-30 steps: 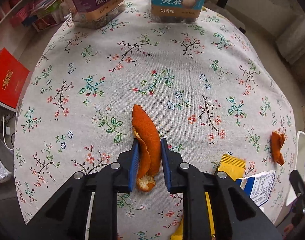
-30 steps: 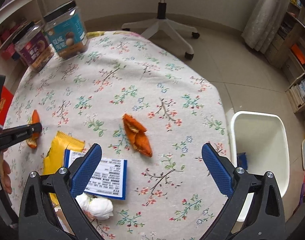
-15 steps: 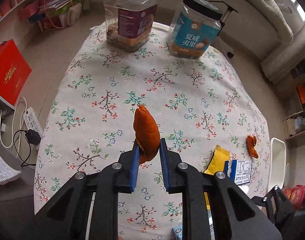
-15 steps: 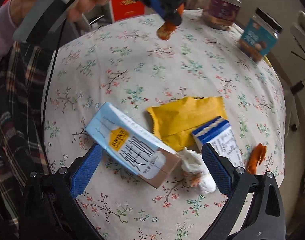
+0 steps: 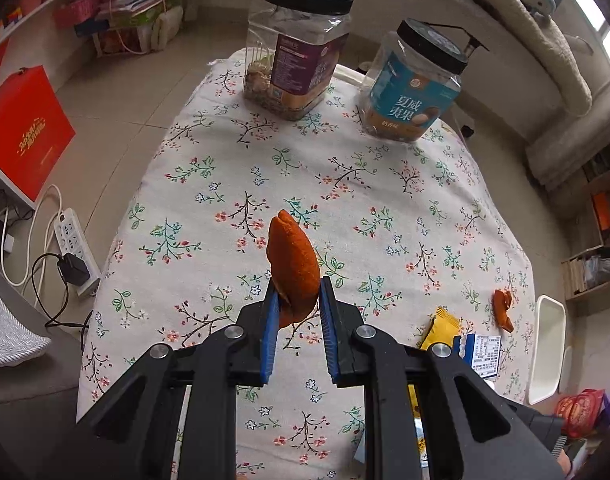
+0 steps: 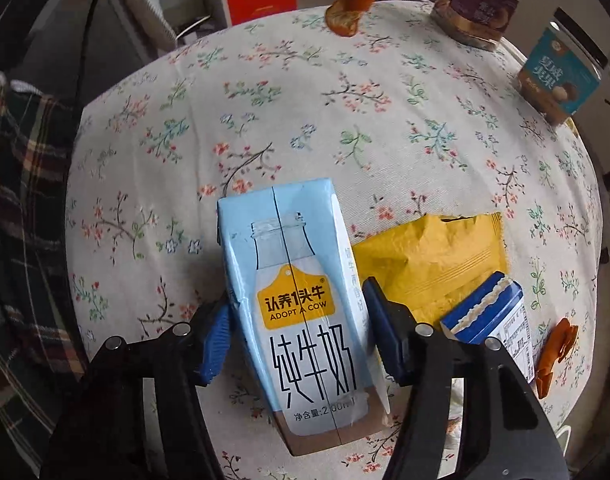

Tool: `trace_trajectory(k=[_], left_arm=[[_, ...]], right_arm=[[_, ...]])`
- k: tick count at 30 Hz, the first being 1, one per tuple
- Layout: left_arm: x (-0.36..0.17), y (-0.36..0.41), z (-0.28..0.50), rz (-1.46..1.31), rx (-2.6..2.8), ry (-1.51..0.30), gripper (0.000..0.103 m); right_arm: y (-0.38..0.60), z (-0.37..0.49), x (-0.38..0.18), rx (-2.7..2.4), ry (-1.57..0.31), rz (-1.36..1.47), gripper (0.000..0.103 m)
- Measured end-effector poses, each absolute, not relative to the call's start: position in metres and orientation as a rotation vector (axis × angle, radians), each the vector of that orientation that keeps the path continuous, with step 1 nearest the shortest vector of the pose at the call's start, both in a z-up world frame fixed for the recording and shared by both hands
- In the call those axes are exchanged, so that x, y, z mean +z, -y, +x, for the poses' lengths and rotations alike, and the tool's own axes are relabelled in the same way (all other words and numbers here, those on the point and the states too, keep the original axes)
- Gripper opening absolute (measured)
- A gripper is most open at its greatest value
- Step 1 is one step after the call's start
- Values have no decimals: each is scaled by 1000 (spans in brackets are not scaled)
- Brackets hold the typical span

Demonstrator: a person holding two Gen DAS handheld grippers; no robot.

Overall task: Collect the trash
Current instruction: 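Carry the milk carton and orange peel to the white bin and open both tools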

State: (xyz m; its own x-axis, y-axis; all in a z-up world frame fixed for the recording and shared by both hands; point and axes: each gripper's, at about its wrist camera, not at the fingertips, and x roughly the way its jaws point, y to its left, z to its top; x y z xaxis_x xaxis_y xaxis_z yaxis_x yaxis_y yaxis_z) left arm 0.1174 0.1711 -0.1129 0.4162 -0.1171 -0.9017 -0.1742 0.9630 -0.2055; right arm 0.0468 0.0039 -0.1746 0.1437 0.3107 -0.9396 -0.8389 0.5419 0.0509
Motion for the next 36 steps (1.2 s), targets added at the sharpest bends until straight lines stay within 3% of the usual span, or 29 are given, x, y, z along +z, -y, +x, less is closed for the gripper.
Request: trace_trajectory(k=[12, 36], left_arm=[[-100, -158, 115, -258, 27, -1057, 20], [-70, -57, 99, -115, -52, -861, 20]], right_arm=[[52, 110, -109, 591, -926, -53, 57], [149, 103, -77, 162, -706, 101, 58]])
